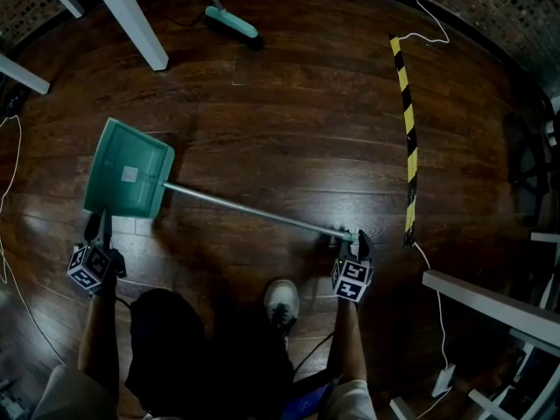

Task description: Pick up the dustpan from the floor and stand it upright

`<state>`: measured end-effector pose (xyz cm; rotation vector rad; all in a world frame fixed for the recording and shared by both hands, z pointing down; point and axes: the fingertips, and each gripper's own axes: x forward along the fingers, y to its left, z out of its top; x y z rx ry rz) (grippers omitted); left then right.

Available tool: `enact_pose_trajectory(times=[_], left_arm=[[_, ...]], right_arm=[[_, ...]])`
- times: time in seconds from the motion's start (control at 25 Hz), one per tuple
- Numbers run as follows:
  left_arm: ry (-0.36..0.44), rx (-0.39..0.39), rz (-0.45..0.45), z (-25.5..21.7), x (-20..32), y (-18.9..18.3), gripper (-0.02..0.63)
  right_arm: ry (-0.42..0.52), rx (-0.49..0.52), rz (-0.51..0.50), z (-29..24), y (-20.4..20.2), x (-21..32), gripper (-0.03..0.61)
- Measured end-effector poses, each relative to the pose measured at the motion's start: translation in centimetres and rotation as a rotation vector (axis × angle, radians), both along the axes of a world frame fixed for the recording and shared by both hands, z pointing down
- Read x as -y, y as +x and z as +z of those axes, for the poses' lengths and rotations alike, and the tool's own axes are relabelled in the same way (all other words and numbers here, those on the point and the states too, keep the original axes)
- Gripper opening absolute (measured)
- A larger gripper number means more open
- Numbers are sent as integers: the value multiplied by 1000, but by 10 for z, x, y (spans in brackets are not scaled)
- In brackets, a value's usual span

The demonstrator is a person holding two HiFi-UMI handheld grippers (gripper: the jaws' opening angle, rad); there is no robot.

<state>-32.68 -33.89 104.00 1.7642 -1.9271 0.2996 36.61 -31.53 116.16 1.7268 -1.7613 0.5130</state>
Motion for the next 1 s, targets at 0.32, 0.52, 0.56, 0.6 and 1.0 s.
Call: enact_pose_trajectory(times=[0.32,0.52,0.56,0.6,1.0], left_arm=[[-3,-89,35,0,-9,15,187],[-6,-176,58,8,-16,34,187],[-6,-199,66,11,-15,40,187],[-5,-224,73,13,-14,46,187],[-54,-463,169,48,-36,136,195]], right_arm=[[181,-33,86,-84,26,-2,110],[293,-88,111,-150,45,-8,112],[323,-106,118,-168,50,-8,114],[351,-131,121,-186,55,-8,114],[608,-325,138,-370,87,-11,129]])
